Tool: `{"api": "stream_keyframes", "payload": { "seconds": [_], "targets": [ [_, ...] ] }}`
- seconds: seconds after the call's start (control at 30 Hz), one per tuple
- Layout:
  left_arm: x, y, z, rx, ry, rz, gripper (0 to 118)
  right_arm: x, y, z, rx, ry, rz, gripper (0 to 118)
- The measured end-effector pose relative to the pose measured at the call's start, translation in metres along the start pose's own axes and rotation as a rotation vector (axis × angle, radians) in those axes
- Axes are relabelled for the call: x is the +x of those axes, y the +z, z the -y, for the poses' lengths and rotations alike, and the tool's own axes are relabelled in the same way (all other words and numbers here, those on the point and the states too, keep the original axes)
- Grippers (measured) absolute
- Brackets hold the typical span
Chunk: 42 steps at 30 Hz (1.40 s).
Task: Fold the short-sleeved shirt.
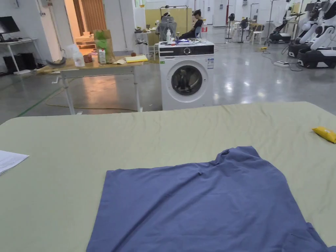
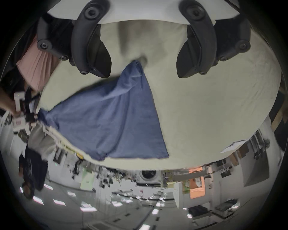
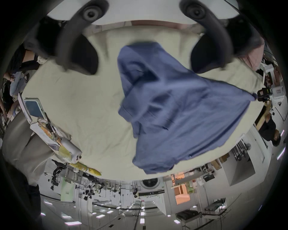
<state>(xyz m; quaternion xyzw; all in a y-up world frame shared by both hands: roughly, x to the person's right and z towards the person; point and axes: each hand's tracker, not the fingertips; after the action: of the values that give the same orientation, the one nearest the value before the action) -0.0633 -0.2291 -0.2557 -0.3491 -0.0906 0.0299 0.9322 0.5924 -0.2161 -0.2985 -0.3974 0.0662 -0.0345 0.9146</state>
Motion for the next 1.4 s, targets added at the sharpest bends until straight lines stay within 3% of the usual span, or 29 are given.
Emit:
{"api": "stream_keyframes", "payload": {
  "seconds": [0.2,0.27,0.3,0.33,0.37,0.43,0.5,0.6,0.67,0.73,0.8,0.83,0.87,0.9,0.93,1.13,1.17,1.2,1.23,1.27,1.3,1.4],
  "targets": [
    [0.039,0.075,-0.041,0.411,0.095,-0.048,79,-0.075,0.06,-0.03,0.339,-0.03,-0.105,116],
    [0.059,0.087,-0.042,0.521,0.101,-0.107,79,-0.103,0.077,-0.029,0.49,-0.045,-0.12,106],
    [0.066,0.09,-0.041,0.54,0.095,-0.118,74,-0.109,0.081,-0.028,0.56,-0.046,-0.127,89],
    [0.076,0.095,-0.037,0.582,0.107,-0.134,45,-0.121,0.087,-0.027,0.63,-0.045,-0.13,34],
    [0.084,0.096,-0.033,0.627,0.122,-0.153,6,-0.132,0.09,-0.026,0.674,-0.052,-0.116,0],
    [0.095,0.099,-0.032,0.679,0.143,-0.143,0,-0.144,0.092,-0.031,0.701,-0.095,-0.113,0],
    [0.092,0.097,-0.033,0.608,0.169,-0.107,0,-0.15,0.092,-0.04,0.674,-0.102,-0.227,0],
    [0.084,0.093,-0.047,0.453,0.137,-0.188,0,-0.152,0.094,-0.045,0.673,0.029,-0.178,0],
    [0.064,0.07,-0.061,0.128,0.131,-0.192,0,-0.157,0.097,-0.049,0.675,0.095,-0.157,0],
    [0.049,0.046,-0.056,-0.075,0.139,-0.066,0,-0.153,0.094,-0.041,0.658,0.114,-0.168,0],
    [0.039,0.026,-0.049,-0.119,0.138,-0.008,2,-0.154,0.088,-0.042,0.619,0.137,-0.185,0],
    [0.037,0.015,-0.045,-0.141,0.12,0.002,16,-0.152,0.086,-0.034,0.607,0.145,-0.19,0],
    [0.038,0.006,-0.042,-0.159,0.107,-0.013,37,-0.152,0.083,-0.033,0.592,0.155,-0.192,0],
    [0.037,-0.002,-0.035,-0.169,0.097,-0.033,66,-0.152,0.081,-0.032,0.575,0.163,-0.189,0],
    [0.037,-0.012,-0.033,-0.174,0.088,-0.031,88,-0.151,0.079,-0.032,0.564,0.166,-0.185,0],
    [0.03,-0.069,-0.024,-0.217,0.096,-0.116,90,-0.146,0.07,-0.024,0.509,0.173,-0.197,0],
    [0.03,-0.071,-0.02,-0.19,0.092,-0.111,89,-0.144,0.069,-0.024,0.502,0.177,-0.195,0],
    [0.03,-0.073,-0.02,-0.178,0.09,-0.102,79,-0.142,0.068,-0.024,0.496,0.179,-0.193,0],
    [0.031,-0.072,-0.022,-0.178,0.093,-0.104,33,-0.145,0.066,-0.024,0.486,0.179,-0.188,0],
    [0.032,-0.071,-0.022,-0.173,0.1,-0.093,1,-0.142,0.065,-0.024,0.475,0.175,-0.178,0],
    [0.033,-0.067,-0.017,-0.158,0.13,-0.036,1,-0.138,0.065,-0.023,0.471,0.171,-0.169,0],
    [0.039,-0.052,-0.016,-0.124,0.096,-0.055,1,-0.119,0.062,-0.024,0.454,0.12,-0.15,0]
  ]
}}
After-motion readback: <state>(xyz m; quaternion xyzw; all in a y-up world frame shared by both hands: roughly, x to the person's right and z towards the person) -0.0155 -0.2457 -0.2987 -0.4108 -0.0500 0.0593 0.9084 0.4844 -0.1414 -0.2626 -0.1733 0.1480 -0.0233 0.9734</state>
